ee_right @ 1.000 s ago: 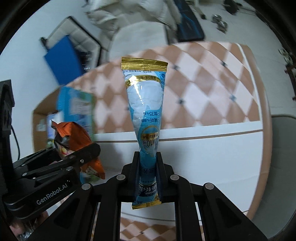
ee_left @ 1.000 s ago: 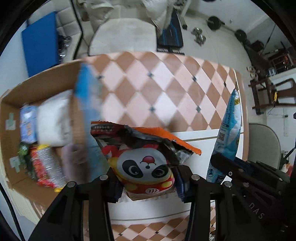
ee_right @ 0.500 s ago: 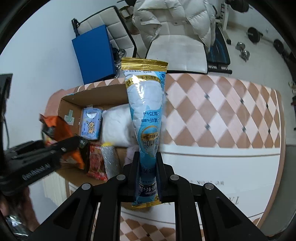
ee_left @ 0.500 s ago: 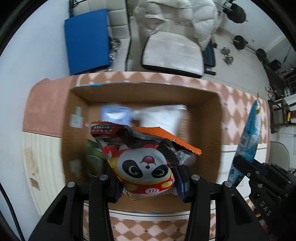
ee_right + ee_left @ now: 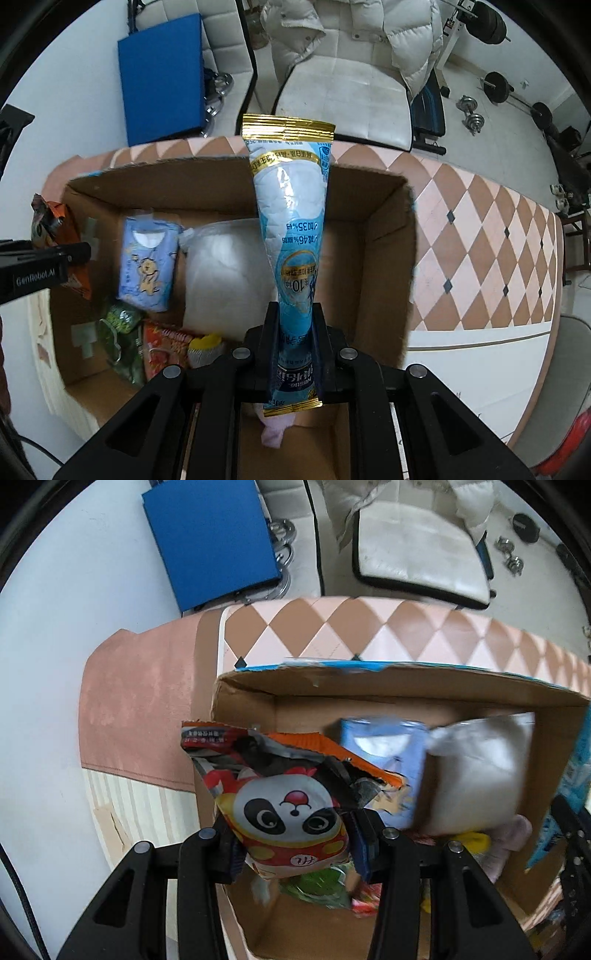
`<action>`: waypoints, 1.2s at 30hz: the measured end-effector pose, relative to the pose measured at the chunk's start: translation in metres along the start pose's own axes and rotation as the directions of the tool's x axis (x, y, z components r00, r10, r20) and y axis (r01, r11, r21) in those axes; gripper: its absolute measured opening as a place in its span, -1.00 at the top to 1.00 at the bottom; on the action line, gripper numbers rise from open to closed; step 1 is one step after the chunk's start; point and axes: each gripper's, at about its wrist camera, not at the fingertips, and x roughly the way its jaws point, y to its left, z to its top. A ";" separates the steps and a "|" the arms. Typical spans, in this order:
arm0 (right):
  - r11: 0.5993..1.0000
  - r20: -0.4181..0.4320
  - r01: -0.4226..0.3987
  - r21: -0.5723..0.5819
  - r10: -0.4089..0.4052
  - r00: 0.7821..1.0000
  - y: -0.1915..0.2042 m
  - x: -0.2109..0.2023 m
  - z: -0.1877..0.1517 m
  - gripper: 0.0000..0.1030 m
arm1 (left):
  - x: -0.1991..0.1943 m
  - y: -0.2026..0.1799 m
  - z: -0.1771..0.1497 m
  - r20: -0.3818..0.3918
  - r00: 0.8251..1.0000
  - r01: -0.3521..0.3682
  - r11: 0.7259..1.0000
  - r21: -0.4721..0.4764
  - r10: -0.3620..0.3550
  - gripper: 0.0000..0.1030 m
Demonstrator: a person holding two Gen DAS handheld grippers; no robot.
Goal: Organize soft objects
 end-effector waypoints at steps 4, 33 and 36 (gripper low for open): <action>1.000 -0.027 0.014 0.006 -0.014 1.000 0.000 0.018 0.006 0.68 | 0.020 0.004 0.008 -0.055 0.998 0.031 1.000 -0.002 -0.031 0.13; 1.000 0.000 0.018 0.013 -0.018 1.000 0.010 -0.019 -0.054 -1.00 | -0.046 0.007 -0.093 0.170 0.962 0.231 0.970 -0.075 -0.216 -0.82; 1.000 0.013 0.014 0.024 -0.014 1.000 0.009 -0.023 -0.068 -1.00 | -0.048 0.008 -0.109 0.184 0.960 0.232 0.969 -0.090 -0.212 -0.82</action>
